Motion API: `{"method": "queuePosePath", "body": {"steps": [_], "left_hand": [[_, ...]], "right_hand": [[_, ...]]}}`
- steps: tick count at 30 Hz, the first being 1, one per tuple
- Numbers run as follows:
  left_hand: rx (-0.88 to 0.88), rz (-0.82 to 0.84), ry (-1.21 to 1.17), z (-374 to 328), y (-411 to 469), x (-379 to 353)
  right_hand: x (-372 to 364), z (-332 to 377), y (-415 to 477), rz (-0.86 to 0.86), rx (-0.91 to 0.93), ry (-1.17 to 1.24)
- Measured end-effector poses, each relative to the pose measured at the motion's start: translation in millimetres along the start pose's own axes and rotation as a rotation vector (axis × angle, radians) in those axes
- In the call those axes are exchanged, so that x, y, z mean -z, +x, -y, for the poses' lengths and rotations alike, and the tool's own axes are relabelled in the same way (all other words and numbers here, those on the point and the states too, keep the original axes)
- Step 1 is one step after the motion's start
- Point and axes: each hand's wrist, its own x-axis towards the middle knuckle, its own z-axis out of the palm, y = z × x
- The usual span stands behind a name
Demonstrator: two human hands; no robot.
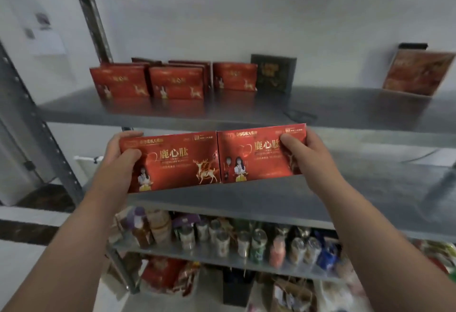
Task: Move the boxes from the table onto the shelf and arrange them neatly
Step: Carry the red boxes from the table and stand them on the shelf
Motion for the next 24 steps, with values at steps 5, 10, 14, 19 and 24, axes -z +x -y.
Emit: {"method": "queuePosePath", "body": {"steps": [5,10,14,19,24], "left_hand": [[-0.070,0.078,0.009,-28,54,-2],[-0.139,0.168,0.033,-35,101,-40],[-0.148,0.148,0.039,-36,132,-79],[-0.197,0.188,0.049,-31,169,-126],[-0.275,0.275,0.212,-29,196,-167]], "right_hand": [[-10,39,34,-0.077,0.069,-0.013],[6,53,81,-0.111,0.094,-0.018],[23,54,121,-0.091,0.103,-0.041],[37,37,173,-0.091,0.177,0.009],[30,24,237,-0.028,0.220,-0.125]]}}
